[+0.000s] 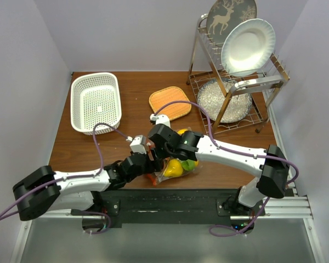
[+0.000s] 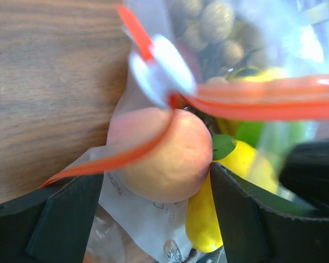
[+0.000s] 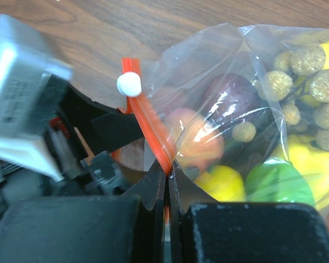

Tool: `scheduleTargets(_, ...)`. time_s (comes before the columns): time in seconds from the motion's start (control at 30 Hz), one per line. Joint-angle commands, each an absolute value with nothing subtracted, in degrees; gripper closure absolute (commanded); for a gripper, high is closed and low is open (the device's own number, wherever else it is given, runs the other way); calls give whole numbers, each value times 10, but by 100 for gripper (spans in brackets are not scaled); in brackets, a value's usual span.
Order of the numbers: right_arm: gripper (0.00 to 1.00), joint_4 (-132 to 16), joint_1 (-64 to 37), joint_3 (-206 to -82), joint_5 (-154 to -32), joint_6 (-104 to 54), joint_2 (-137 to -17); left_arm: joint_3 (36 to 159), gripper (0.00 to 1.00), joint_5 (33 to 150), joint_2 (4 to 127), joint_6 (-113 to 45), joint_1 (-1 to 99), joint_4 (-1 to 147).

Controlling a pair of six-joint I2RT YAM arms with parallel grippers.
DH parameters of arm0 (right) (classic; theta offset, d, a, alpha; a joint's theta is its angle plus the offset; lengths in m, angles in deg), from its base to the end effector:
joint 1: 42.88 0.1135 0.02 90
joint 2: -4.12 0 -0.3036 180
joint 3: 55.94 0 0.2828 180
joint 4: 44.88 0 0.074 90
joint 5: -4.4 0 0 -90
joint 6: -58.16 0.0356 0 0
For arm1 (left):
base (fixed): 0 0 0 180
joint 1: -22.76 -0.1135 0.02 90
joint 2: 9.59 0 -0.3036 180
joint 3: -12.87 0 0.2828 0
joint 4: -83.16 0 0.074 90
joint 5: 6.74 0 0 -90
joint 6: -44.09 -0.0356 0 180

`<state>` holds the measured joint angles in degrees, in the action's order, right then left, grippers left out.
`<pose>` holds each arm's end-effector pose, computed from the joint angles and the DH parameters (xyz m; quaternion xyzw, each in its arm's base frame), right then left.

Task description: Open the zip-top bag and remove the fake food

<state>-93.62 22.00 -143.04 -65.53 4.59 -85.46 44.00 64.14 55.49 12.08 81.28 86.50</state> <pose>0.1671 0.3276 0.3211 -0.1722 0.9146 0.1486 0.3344 0.1245 -0.1809 0.1761 -0.0783 0.8570 -0.3395 0.3797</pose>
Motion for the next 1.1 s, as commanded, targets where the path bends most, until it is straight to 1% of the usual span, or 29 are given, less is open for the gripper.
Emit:
scheduleTargets(0.0, 100, -927, 229, -1438, -663, 49, -832, 438, 14, 628, 607, 128, 809, 958)
scheduleTargets(0.13, 100, -931, 229, -1433, -663, 46, -839, 449, 14, 623, 649, 128, 809, 982)
scheduleTargets(0.2, 100, -931, 229, -1428, -664, 50, -840, 452, 19, 620, 667, 128, 809, 996)
scheduleTargets(0.27, 100, -923, 229, -1415, -669, 51, -839, 452, 22, 620, 670, 125, 809, 1017)
scheduleTargets(0.3, 100, -920, 230, -1409, -670, 52, -838, 452, 29, 618, 671, 121, 809, 1019)
scheduleTargets(0.37, 100, -922, 230, -1407, -666, 52, -839, 461, 38, 608, 671, 117, 809, 1005)
scheduleTargets(0.4, 100, -925, 229, -1405, -664, 52, -839, 463, 44, 606, 664, 110, 809, 1001)
scheduleTargets(0.5, 100, -934, 230, -1403, -639, 54, -840, 460, 59, 601, 636, 102, 809, 983)
scheduleTargets(0.57, 100, -943, 230, -1402, -621, 55, -843, 460, 64, 606, 619, 99, 809, 953)
scheduleTargets(0.63, 100, -945, 229, -1401, -606, 54, -846, 453, 67, 611, 590, 95, 809, 920)
scheduleTargets(0.87, 100, -940, 229, -1410, -590, 53, -862, 435, 71, 630, 494, 88, 810, 816)
scheduleTargets(0.93, 100, -933, 228, -1410, -590, 53, -865, 438, 73, 638, 479, 77, 810, 783)
scheduleTargets(1.07, 100, -928, 215, -1421, -596, 50, -872, 461, 75, 632, 445, 61, 811, 702)
